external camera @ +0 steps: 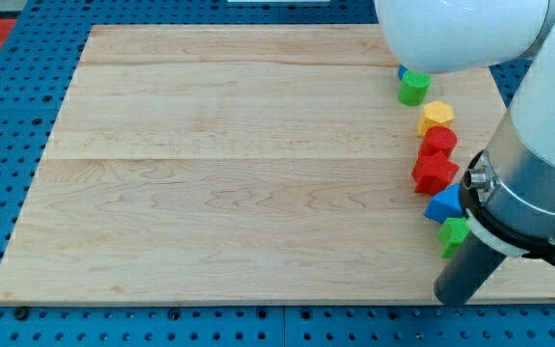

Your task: Move the green star to the bottom center

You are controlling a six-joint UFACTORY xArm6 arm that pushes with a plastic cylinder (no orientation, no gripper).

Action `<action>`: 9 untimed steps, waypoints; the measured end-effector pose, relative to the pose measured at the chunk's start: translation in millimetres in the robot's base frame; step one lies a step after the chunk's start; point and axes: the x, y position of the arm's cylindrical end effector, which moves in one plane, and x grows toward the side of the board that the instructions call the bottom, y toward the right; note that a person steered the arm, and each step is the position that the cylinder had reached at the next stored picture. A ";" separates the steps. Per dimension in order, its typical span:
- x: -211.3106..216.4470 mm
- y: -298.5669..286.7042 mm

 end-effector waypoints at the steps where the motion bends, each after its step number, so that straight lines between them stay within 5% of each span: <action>1: 0.0 0.0; 5: -0.1 26.7; 7: -16.0 90.6; 9: -54.7 42.9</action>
